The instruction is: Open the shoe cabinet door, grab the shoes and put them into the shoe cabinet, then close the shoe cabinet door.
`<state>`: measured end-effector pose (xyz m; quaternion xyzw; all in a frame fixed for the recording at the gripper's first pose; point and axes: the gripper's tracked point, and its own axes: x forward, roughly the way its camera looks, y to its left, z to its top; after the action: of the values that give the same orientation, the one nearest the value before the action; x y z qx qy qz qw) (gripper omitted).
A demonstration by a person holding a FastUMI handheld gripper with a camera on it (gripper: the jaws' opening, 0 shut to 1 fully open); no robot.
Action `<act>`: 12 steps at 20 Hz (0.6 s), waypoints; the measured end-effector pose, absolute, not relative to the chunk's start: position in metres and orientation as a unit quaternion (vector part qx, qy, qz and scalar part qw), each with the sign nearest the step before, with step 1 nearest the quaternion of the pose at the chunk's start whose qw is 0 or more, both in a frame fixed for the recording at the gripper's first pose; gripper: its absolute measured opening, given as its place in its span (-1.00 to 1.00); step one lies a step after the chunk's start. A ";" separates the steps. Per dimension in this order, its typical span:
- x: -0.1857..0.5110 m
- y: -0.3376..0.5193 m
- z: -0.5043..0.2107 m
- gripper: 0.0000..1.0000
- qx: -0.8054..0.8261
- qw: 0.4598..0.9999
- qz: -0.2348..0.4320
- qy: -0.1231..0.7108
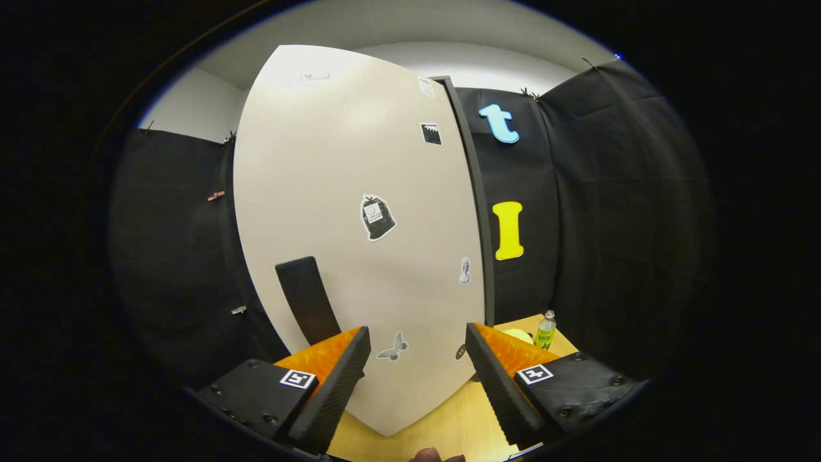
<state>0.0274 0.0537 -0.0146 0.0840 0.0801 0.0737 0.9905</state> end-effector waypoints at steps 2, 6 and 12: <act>0.028 0.062 -0.016 0.95 0.065 0.992 0.076 0.080; 0.035 0.076 -0.028 0.96 0.058 0.990 0.087 0.089; 0.036 0.075 -0.026 0.96 0.047 0.992 0.075 0.087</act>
<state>0.0358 0.0746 -0.0259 0.0472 0.0871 0.0747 0.9923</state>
